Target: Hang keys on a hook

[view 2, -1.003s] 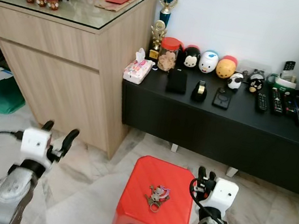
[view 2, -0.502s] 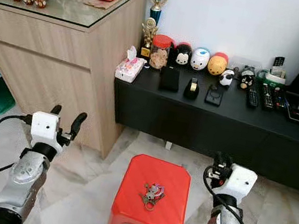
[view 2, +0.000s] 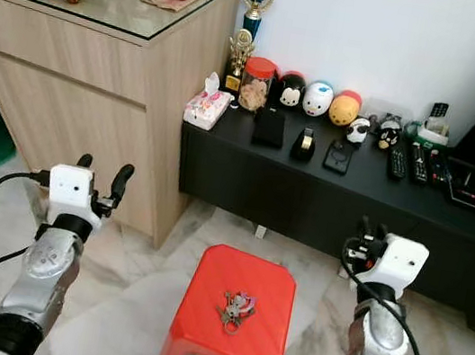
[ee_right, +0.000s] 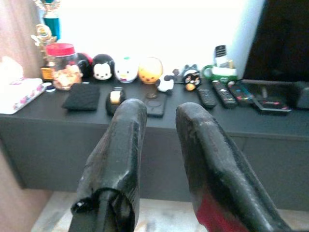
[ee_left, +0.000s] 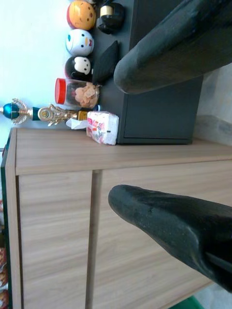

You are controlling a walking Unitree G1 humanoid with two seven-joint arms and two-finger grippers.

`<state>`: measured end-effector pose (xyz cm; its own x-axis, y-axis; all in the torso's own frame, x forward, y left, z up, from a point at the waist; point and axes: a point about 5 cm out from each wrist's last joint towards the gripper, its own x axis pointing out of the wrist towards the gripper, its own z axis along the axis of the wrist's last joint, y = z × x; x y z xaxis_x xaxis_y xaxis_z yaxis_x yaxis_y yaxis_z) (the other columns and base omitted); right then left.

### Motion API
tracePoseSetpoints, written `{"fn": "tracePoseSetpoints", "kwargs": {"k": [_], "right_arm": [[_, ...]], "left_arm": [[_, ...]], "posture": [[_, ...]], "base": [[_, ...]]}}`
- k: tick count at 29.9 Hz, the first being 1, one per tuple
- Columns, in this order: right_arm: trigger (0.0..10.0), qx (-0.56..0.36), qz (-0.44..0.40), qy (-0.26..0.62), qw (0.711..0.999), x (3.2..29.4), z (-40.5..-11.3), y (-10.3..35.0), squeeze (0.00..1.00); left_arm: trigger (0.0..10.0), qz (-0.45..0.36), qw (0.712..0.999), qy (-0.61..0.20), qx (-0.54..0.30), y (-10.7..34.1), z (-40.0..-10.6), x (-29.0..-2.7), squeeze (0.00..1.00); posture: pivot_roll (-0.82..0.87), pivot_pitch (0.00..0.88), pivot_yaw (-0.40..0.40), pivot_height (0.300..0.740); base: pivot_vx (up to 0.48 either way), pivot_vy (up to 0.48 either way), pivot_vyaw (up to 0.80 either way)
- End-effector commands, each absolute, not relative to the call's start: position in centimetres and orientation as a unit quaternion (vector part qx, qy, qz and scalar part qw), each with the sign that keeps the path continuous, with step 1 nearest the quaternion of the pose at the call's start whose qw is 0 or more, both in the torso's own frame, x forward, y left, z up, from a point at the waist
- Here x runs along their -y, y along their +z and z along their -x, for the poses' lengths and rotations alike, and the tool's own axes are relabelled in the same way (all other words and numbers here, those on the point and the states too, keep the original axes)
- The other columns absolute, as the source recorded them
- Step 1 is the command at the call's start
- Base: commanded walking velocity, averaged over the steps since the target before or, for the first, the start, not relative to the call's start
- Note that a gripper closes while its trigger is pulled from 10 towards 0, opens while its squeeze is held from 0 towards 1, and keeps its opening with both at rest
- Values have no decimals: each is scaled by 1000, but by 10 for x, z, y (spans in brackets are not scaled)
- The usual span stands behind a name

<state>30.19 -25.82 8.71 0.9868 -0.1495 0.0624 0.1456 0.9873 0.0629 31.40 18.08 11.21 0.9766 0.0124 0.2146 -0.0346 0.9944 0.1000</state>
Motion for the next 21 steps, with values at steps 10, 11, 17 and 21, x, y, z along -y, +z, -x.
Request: {"fn": "tracePoseSetpoints", "kwargs": {"k": [10,11,17,21], "right_arm": [[10000,56,-40,-108,992,267,-296,93,0],[10000,55,-36,-111,992,265,-295,92,0],[10000,69,-23,-107,992,274,-284,100,0],[10000,81,-24,-110,990,275,-272,108,0]], "left_arm": [[10000,-52,993,27,102,105,-298,-196,0],[10000,-52,993,29,101,105,-297,-198,0],[10000,-51,994,43,91,103,-288,-208,0],[10000,-58,993,32,98,109,-281,-203,0]], "posture": [[-81,0,-71,740],[-84,0,-70,740],[-116,0,-25,740],[-95,0,-53,740]], "base": [[0,0,0],[0,0,0],[0,0,0],[0,0,0]]}}
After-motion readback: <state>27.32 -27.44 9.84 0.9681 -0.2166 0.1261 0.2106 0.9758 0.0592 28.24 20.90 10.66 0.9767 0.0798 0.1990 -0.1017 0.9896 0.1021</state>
